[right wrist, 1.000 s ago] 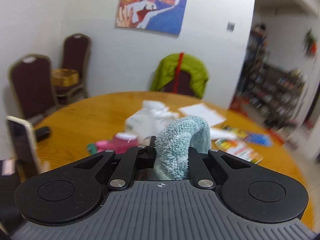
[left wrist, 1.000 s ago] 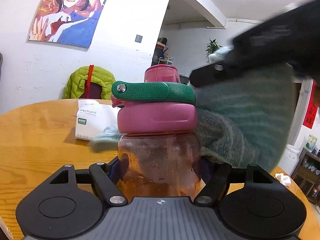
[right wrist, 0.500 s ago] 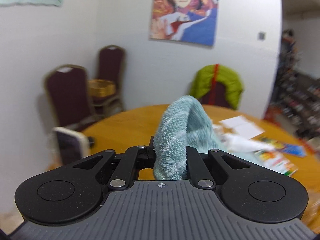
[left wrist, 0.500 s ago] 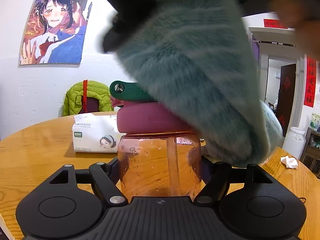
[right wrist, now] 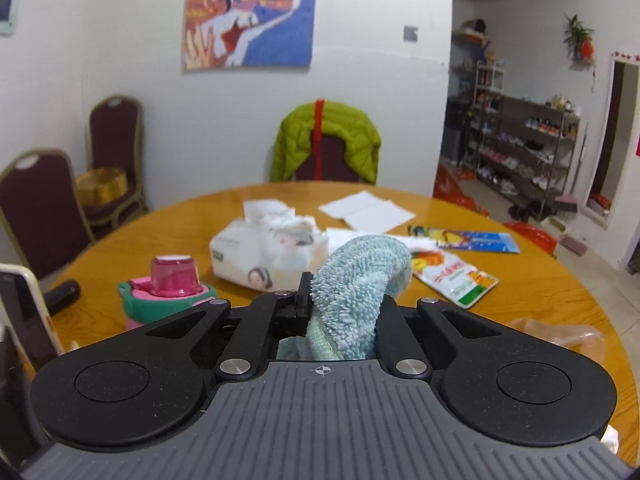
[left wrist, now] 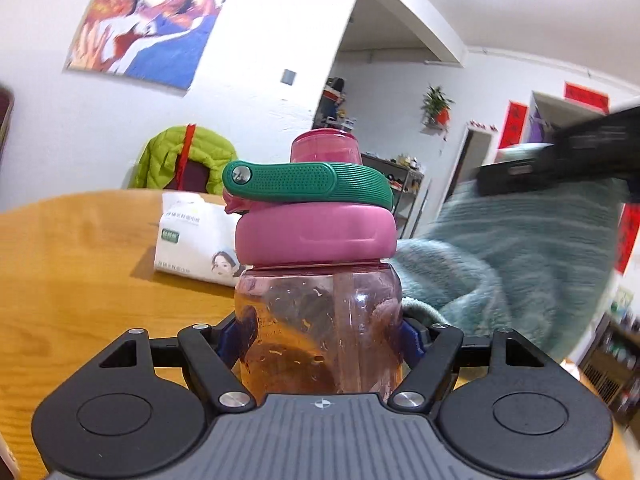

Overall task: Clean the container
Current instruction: 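Lower the bottle with the left tool while the right tool pulls the towel away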

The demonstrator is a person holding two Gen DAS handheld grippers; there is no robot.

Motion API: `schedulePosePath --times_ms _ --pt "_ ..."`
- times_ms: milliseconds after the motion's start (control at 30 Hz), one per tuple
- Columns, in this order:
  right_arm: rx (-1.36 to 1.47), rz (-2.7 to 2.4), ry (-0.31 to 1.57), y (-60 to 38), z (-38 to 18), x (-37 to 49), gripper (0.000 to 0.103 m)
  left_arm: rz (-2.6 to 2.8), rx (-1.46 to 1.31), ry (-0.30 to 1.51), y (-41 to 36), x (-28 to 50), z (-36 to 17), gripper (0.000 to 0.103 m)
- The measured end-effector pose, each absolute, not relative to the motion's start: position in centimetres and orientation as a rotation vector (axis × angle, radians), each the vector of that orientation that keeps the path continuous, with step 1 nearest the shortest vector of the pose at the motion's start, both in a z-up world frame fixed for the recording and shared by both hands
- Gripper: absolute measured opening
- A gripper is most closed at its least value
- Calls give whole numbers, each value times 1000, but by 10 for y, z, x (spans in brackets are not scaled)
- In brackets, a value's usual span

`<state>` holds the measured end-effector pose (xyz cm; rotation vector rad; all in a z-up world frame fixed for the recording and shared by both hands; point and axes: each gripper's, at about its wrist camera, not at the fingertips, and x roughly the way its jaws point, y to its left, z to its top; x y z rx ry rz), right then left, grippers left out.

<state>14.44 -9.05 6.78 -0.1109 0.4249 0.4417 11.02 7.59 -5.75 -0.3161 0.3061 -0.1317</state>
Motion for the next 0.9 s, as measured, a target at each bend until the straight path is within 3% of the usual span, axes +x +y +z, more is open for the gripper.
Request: schedulePosePath --times_ms 200,333,500,533,567,600,800,900 --pt "58 623 378 -120 82 115 13 -150 -496 372 95 121 -67 72" --pt "73 606 431 -129 47 107 13 -108 -509 430 96 127 -71 72" --pt "45 409 540 -164 -8 108 13 -113 -448 371 89 120 -62 73" --pt "34 363 555 -172 -16 108 13 -118 -424 343 87 117 -59 68" --pt "25 338 565 -178 -21 108 13 -130 -396 306 85 114 -56 47" --pt "17 312 575 -184 -27 107 13 -150 -359 265 83 111 -52 41" --pt "-36 381 685 -175 -49 104 13 -166 -259 247 73 112 -51 45" --pt "-98 334 665 -169 -40 101 13 -167 -296 280 81 118 -55 59"
